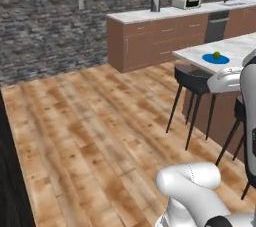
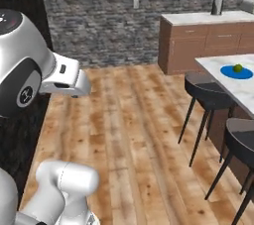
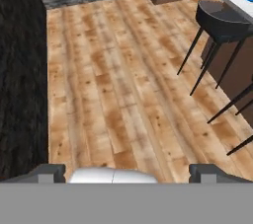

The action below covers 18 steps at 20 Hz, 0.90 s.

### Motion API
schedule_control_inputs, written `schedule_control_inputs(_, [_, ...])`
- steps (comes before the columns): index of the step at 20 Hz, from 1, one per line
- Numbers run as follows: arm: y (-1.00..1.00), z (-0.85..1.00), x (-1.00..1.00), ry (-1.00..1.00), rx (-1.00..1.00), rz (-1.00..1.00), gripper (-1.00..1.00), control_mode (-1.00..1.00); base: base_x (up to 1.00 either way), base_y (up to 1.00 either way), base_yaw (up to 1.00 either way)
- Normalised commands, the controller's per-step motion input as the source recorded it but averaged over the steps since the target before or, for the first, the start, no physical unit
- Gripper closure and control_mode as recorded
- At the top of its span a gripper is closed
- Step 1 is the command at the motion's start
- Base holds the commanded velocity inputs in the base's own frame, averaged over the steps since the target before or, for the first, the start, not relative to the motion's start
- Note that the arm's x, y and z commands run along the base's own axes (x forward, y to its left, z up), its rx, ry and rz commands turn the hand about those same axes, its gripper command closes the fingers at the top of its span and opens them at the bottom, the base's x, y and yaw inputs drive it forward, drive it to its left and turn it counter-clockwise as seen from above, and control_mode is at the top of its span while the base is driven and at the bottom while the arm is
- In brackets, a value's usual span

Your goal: Transport the steak and lime to the fridge. Place the steak on the rack containing meat and place the lime on the rack containing the vegetable, ensuring meats and vegetables are on different racks.

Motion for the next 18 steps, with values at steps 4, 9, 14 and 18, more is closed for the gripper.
schedule_control_inputs(4, [0.0, 0.0, 0.0, 0.0, 0.0, 0.0, -1.0, 1.0, 1.0, 0.97, -0.55])
schedule_control_inputs(9, [0.0, 0.0, 0.0, 0.0, 0.0, 0.0, -1.0, 1.0, 1.0, 0.54, -0.44])
schedule_control_inputs(14, [0.0, 0.0, 0.0, 0.0, 0.0, 0.0, -1.0, 1.0, 1.0, 0.16, -0.34])
schedule_control_inputs(18, [0.0, 0.0, 0.0, 0.0, 0.0, 0.0, -1.0, 1.0, 0.84, -0.5, -0.38])
